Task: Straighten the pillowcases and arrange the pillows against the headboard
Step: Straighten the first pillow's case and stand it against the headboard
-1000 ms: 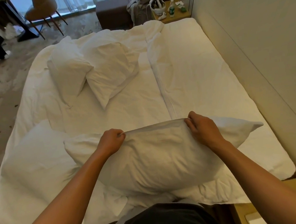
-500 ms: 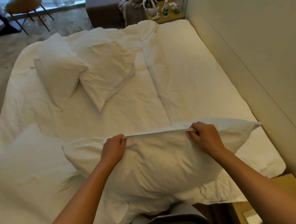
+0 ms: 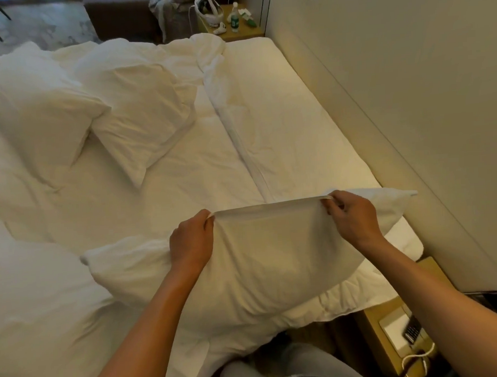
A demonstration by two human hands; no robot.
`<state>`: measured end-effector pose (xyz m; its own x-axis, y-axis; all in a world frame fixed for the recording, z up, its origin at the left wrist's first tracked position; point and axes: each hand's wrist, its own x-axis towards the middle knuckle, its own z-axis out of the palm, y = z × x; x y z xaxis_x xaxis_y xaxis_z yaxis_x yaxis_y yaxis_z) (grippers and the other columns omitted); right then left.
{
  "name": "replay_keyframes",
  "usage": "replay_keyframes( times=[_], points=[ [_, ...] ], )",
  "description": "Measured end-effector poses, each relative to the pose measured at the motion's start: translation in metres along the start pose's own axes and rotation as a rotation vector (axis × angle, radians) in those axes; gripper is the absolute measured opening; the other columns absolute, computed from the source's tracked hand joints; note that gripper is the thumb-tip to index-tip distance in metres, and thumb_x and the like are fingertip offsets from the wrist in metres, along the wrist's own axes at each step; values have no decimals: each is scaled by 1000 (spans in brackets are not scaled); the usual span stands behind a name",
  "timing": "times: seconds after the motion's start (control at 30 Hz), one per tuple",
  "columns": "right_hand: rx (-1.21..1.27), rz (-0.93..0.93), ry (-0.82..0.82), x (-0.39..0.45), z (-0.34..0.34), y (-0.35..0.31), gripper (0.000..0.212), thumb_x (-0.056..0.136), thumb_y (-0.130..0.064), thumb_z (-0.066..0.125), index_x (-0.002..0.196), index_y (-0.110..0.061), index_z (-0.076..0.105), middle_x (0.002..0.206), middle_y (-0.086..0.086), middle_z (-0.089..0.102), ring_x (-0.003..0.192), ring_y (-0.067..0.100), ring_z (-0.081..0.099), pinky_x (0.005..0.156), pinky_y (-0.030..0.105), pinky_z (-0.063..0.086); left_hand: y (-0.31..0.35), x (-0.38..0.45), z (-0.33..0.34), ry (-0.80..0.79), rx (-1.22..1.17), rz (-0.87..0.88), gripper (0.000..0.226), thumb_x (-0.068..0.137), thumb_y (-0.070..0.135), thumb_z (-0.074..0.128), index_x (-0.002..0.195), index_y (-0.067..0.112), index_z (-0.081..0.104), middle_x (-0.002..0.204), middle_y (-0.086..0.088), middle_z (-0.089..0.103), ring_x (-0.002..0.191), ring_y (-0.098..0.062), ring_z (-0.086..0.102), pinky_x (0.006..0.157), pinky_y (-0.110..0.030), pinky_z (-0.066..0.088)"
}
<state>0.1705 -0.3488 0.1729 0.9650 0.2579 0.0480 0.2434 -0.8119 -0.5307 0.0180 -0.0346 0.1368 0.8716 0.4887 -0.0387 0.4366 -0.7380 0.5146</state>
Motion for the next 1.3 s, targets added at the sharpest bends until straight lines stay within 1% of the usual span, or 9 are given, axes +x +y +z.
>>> replay_keyframes(
  times=[0.17, 0.33, 0.57, 0.67, 0.73, 0.87, 1.0, 1.13, 1.3],
  points=[
    [82, -33, 124, -3, -31, -7, 29, 105, -36, 57, 87, -19, 73, 74, -2, 69, 71, 20, 62, 67, 37, 51, 29, -3, -23, 80, -23, 41, 30, 106, 34, 43, 80, 21, 53, 66, 0, 59, 62, -27, 54, 56, -34, 37],
    [124, -74, 226, 0, -78, 10, 29, 104, -37, 59, 84, -21, 72, 74, -2, 68, 69, 17, 60, 62, 28, 42, 79, -1, -35, 159, -39, 122, 30, 106, 34, 44, 79, 25, 52, 67, 4, 59, 63, -24, 55, 57, -33, 38],
    [103, -96, 360, 6, -152, 76, 26, 102, -34, 61, 87, -20, 76, 77, -4, 70, 69, 17, 60, 65, 29, 46, 182, 8, -8, 233, -62, 209, 31, 106, 35, 43, 81, 22, 56, 72, 0, 63, 67, -26, 57, 58, -35, 42],
    [111, -75, 386, 11, -165, 118, 24, 102, -32, 62, 86, -20, 76, 73, -8, 65, 65, 13, 55, 62, 20, 38, 220, 8, 20, 215, -56, 196, 31, 106, 35, 42, 80, 23, 55, 74, 0, 63, 68, -26, 56, 59, -33, 37],
    [117, -42, 373, 13, -165, 153, 24, 102, -32, 63, 84, -20, 75, 71, -10, 60, 61, 9, 50, 62, 15, 32, 239, 7, 42, 178, -25, 194, 30, 106, 35, 42, 81, 24, 55, 77, -1, 66, 69, -26, 58, 59, -33, 38],
    [141, 52, 227, 16, -147, 225, 28, 103, -33, 60, 83, -19, 73, 76, -3, 66, 65, 13, 53, 58, 19, 33, 266, 4, 92, 54, 33, 185, 27, 106, 34, 42, 83, 31, 57, 81, 1, 68, 73, -24, 61, 60, -33, 43],
    [167, 122, 137, 19, -126, 279, 28, 103, -35, 61, 85, -19, 75, 83, -1, 68, 74, 22, 61, 65, 31, 41, 282, 1, 127, -16, 51, 115, 28, 105, 38, 42, 87, 32, 62, 77, 11, 64, 73, -18, 60, 58, -32, 42],
    [211, 101, 97, 27, -121, 300, 26, 103, -35, 59, 87, -19, 72, 88, -3, 66, 76, 21, 61, 76, 37, 47, 293, 0, 137, -43, -6, 85, 30, 104, 32, 47, 82, 23, 65, 73, 6, 67, 72, -19, 64, 66, -40, 51],
    [178, 58, 74, 36, -118, 302, 37, 104, -30, 57, 72, -12, 54, 69, 0, 56, 67, 24, 52, 65, 34, 35, 293, 3, 135, -103, -7, 23, 28, 103, 28, 52, 88, 16, 72, 78, -3, 71, 75, -22, 65, 67, -36, 50]
  ],
)
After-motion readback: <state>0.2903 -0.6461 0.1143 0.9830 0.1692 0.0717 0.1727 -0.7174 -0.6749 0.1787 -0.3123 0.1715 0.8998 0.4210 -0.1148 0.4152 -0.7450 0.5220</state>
